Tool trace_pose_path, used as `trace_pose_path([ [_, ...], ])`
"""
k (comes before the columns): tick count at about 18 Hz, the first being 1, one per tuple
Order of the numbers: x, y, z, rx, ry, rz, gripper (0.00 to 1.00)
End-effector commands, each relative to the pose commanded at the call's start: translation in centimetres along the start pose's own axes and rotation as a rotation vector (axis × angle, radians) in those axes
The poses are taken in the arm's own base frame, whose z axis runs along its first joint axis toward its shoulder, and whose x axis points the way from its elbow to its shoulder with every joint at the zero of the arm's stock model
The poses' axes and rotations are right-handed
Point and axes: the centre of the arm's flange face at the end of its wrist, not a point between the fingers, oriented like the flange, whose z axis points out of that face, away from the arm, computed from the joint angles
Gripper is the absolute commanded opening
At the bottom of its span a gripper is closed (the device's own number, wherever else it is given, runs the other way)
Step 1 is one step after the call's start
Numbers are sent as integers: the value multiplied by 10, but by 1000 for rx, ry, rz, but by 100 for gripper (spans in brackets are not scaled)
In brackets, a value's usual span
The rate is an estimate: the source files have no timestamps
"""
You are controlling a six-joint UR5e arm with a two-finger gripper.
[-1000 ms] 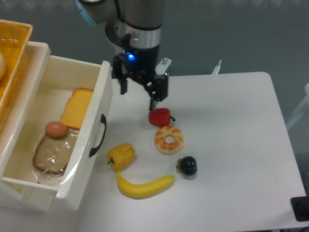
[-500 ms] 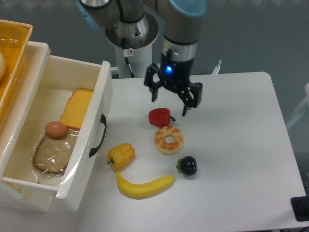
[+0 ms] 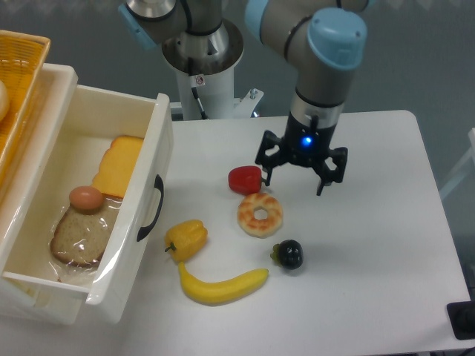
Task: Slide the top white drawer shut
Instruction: 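Lower the gripper beside the drawer's outer face near its black handle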
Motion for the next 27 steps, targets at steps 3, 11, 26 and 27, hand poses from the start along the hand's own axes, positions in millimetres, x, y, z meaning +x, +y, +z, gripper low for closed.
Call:
trace_pose_path([
  [3, 0, 5, 15, -44, -17, -15, 100],
  [11, 23, -3, 78, -154, 3, 7, 100],
  [26, 94, -21, 141, -178, 180, -3, 100],
  [27, 98, -23, 142, -170, 201, -5, 100],
])
